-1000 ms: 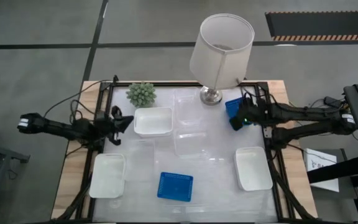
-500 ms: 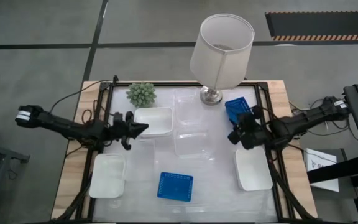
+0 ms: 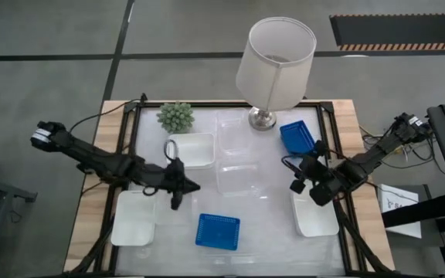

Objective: Stack baskets by color
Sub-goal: Stack the bottom left transparent bin on top of the center transparent bin

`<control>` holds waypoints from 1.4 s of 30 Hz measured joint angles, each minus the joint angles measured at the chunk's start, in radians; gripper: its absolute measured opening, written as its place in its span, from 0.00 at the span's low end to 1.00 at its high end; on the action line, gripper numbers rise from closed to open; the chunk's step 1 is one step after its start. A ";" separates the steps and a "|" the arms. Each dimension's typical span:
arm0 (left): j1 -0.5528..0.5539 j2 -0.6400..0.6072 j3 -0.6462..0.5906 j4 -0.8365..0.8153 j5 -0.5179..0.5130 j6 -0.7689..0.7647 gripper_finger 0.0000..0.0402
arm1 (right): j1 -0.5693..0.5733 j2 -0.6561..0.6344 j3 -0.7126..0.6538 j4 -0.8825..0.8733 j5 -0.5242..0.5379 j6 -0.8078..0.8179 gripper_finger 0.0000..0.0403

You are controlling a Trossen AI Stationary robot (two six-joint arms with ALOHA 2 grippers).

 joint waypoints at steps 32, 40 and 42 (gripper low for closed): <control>-0.305 0.467 0.457 -0.735 0.054 -0.068 0.35 | 0.094 -0.006 0.007 0.056 -0.096 -0.065 0.37; -0.307 0.529 0.413 -0.740 0.060 -0.030 0.37 | 0.125 0.026 0.006 0.099 -0.106 -0.065 0.37; -0.311 0.534 0.413 -0.739 0.063 0.000 0.33 | 0.125 0.032 0.006 0.100 -0.106 -0.063 0.37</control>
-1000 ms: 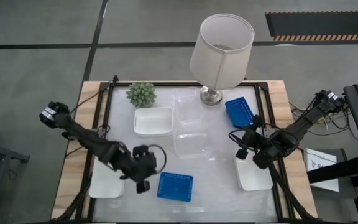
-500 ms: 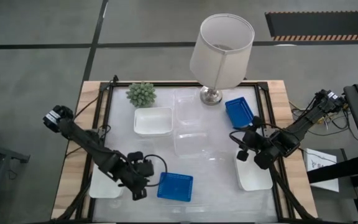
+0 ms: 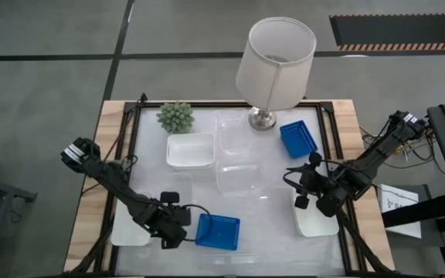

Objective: Stack baskets by color
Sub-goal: Stack the bottom left transparent bin on top of the center transparent bin

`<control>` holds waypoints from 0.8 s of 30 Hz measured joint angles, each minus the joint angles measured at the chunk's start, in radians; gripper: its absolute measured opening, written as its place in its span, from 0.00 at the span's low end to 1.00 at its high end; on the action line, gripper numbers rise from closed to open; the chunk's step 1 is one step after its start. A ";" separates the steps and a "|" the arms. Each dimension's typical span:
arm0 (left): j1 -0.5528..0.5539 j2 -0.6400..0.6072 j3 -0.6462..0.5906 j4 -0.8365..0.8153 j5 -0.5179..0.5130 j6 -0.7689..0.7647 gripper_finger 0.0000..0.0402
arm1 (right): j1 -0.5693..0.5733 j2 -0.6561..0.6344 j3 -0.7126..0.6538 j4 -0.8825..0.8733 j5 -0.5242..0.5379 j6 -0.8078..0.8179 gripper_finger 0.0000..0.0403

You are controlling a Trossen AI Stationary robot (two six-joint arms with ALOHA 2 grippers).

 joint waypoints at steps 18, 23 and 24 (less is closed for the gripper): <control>-0.041 -0.033 0.042 -0.036 0.019 0.098 0.00 | 0.000 0.043 -0.002 0.140 -0.030 -0.108 0.37; -0.073 -0.056 0.105 -0.117 -0.028 0.144 0.00 | -0.008 0.044 0.003 0.406 -0.135 -0.338 0.37; -0.080 -0.057 0.118 -0.135 -0.045 0.161 0.00 | -0.016 0.048 0.006 0.478 -0.167 -0.394 0.37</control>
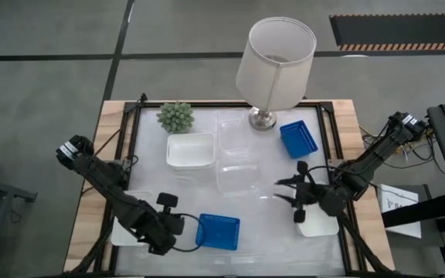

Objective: Stack baskets by color
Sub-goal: Stack the bottom left transparent bin on top of the center transparent bin

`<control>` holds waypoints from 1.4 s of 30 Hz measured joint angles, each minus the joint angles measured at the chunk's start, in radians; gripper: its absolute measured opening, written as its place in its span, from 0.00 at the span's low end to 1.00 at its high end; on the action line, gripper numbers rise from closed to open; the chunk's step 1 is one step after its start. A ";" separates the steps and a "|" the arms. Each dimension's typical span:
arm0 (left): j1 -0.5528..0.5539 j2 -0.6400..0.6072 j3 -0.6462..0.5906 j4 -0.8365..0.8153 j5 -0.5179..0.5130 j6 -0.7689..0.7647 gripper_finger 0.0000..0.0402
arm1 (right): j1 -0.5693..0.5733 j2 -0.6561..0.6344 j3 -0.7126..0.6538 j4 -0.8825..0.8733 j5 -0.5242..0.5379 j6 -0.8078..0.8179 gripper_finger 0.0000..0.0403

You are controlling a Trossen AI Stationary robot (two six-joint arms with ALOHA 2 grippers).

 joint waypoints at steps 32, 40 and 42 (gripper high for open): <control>-0.046 -0.003 0.032 -0.094 -0.143 0.165 0.00 | -0.549 0.734 0.621 0.138 -0.998 -0.743 0.54; -0.047 -0.004 0.032 -0.095 -0.155 0.165 0.00 | -0.596 0.875 0.723 0.140 -1.071 -0.780 0.54; -0.047 -0.004 0.032 -0.096 -0.174 0.165 0.00 | -0.601 0.900 0.740 0.144 -1.082 -0.787 0.54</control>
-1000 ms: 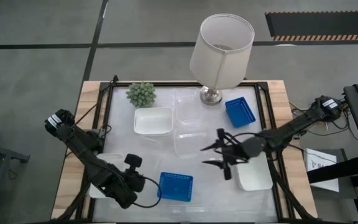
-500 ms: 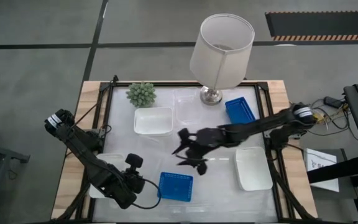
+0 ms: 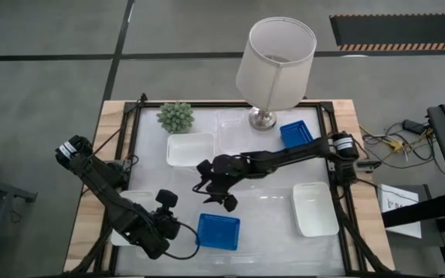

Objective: Stack baskets by color
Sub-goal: Stack the bottom left transparent bin on top of the center transparent bin

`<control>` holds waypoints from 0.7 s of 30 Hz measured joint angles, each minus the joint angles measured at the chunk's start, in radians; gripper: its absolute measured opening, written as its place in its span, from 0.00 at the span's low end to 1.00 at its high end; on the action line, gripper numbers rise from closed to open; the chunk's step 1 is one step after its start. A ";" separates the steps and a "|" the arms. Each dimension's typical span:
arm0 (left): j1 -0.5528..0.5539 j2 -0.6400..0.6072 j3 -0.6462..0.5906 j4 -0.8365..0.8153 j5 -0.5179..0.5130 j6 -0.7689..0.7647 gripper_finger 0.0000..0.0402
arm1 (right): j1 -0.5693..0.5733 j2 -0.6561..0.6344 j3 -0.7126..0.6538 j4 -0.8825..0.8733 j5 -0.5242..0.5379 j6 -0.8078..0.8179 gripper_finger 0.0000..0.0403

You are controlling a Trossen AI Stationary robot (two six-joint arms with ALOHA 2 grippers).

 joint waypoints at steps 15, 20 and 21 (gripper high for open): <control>0.000 0.000 0.000 0.026 -0.026 0.079 0.00 | -0.003 0.105 0.068 -0.005 -0.077 -0.041 0.49; 0.001 0.000 0.000 0.027 -0.027 0.095 0.00 | -0.002 0.109 0.080 -0.006 -0.131 -0.062 0.36; 0.001 0.000 0.000 0.027 -0.027 0.096 0.00 | -0.002 0.108 0.080 -0.008 -0.132 -0.062 0.33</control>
